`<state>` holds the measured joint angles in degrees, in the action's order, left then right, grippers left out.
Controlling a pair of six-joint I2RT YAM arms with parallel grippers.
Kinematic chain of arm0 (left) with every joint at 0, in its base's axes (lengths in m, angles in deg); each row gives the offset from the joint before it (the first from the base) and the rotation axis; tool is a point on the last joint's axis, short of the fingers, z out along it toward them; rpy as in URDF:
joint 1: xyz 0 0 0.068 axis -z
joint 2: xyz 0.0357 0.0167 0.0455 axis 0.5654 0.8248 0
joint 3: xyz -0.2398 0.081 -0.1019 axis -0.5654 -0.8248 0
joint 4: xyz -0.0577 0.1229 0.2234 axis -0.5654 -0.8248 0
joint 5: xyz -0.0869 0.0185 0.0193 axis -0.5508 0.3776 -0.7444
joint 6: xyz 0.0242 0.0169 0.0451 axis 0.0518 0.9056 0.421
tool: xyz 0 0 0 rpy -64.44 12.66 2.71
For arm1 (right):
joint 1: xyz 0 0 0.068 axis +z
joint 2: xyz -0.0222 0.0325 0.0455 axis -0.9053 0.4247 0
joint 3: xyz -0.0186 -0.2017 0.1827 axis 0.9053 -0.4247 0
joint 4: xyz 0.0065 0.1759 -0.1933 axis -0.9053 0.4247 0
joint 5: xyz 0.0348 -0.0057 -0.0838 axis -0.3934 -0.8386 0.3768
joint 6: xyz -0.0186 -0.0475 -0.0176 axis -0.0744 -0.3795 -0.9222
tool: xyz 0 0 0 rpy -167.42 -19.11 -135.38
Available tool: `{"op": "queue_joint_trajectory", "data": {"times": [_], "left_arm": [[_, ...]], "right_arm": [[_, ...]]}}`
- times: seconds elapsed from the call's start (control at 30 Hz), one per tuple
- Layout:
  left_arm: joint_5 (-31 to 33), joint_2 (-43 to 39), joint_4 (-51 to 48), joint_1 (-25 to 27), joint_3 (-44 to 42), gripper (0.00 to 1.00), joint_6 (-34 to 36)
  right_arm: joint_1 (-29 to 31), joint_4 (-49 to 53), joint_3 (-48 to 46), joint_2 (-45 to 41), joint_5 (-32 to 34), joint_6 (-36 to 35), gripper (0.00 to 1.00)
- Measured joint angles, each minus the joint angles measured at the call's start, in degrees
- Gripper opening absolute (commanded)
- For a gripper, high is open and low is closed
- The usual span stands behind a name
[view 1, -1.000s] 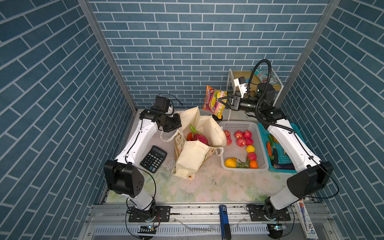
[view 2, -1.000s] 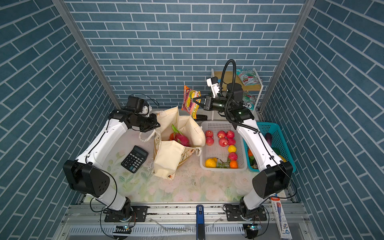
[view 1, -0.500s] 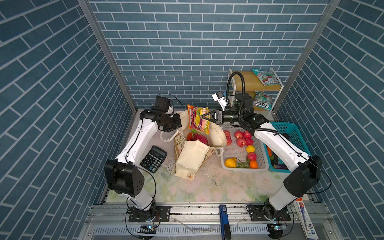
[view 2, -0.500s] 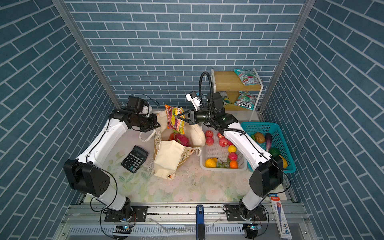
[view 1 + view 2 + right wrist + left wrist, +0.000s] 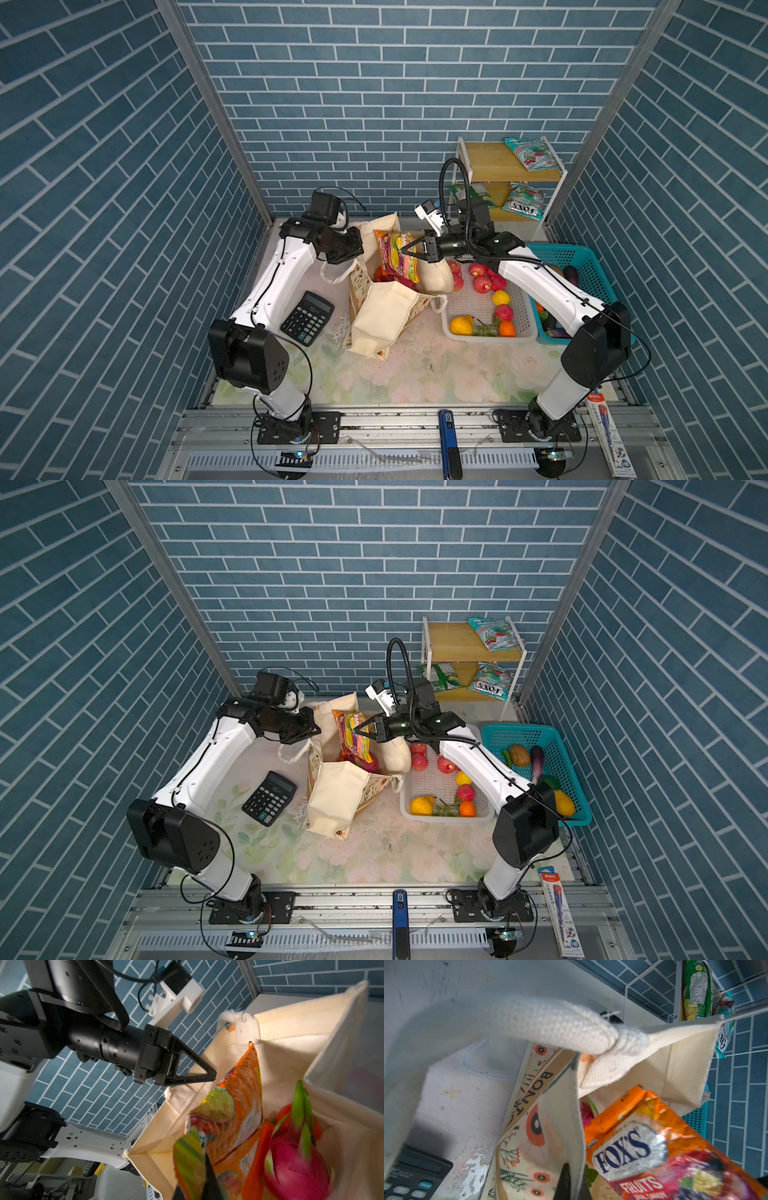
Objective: Place the food into the grocery bag and tie it
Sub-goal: 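Lower the orange snack bag into the tote and open the right gripper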
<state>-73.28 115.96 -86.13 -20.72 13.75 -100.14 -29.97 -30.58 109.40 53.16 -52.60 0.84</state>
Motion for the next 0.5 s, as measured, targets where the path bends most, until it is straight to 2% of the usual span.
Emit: {"op": "queue_joint_trajectory", "data": {"times": [0.37, 0.5], "left_arm": [[-0.6, 0.4, 0.0, 0.0, 0.1, 0.04, 0.6], [-0.8, 1.0, 0.0, 0.0, 0.6, 0.04, 1.1]], "right_arm": [[3.8, 6.5, 0.7, 7.8, 3.5, -5.7, 0.01], [4.6, 7.3, 0.7, 8.1, 4.6, -7.4, 0.1]]}}
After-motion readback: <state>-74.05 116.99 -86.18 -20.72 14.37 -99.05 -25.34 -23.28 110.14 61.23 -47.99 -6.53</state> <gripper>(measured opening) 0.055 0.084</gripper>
